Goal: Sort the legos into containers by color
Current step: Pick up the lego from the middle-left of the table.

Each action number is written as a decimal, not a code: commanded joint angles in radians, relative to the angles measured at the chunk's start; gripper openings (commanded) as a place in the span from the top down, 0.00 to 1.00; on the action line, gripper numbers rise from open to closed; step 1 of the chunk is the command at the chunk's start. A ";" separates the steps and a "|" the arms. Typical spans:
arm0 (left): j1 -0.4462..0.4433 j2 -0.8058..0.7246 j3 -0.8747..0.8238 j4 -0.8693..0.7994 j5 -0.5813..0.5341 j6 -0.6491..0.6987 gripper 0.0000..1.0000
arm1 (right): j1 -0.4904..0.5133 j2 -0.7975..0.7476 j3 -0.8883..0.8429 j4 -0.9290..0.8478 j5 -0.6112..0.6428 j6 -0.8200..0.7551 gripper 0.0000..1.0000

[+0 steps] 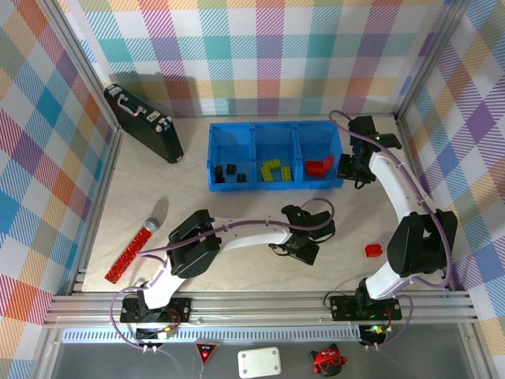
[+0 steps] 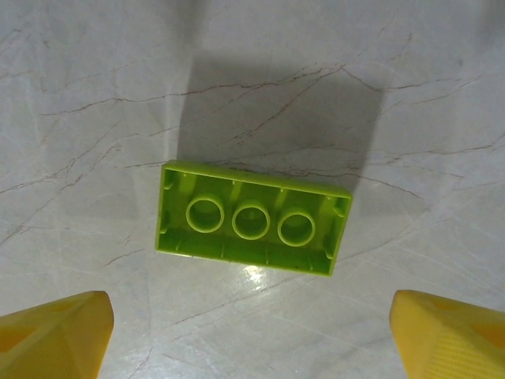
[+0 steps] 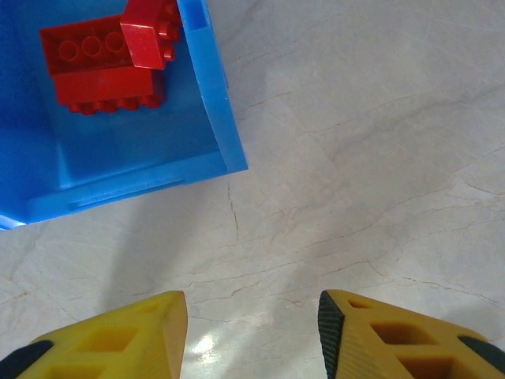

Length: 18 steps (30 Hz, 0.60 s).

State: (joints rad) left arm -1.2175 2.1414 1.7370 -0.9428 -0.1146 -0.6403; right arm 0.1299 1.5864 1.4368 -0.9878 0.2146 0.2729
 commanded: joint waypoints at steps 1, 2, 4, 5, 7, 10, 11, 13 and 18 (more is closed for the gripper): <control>-0.008 0.030 0.038 -0.047 -0.025 -0.006 0.09 | -0.008 -0.022 0.010 -0.002 -0.019 -0.010 0.51; -0.008 0.035 0.041 -0.042 -0.039 0.003 0.09 | -0.010 -0.023 0.010 -0.002 -0.019 -0.011 0.51; -0.008 0.033 0.024 0.014 -0.036 0.057 0.09 | -0.009 -0.023 0.009 -0.002 -0.018 -0.013 0.51; -0.006 0.033 0.021 0.035 -0.044 0.083 0.08 | -0.009 -0.023 0.009 -0.002 -0.016 -0.013 0.51; -0.007 0.037 0.034 0.050 -0.050 0.146 0.08 | -0.009 -0.023 0.007 -0.002 -0.014 -0.016 0.51; 0.002 0.052 0.071 0.013 -0.066 0.191 0.08 | -0.011 -0.022 0.006 0.000 -0.009 -0.017 0.51; 0.007 0.054 0.073 0.009 -0.058 0.201 0.08 | -0.010 -0.022 0.005 0.000 -0.012 -0.018 0.51; 0.017 0.056 0.068 0.010 -0.039 0.211 0.08 | -0.010 -0.019 0.005 0.001 -0.012 -0.019 0.51; 0.041 0.072 0.073 0.007 -0.010 0.211 0.10 | -0.010 -0.015 0.007 -0.001 0.001 -0.023 0.51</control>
State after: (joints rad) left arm -1.1988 2.1918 1.7897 -0.9142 -0.1448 -0.4549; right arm 0.1291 1.5864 1.4368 -0.9878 0.2111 0.2687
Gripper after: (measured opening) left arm 0.904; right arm 0.491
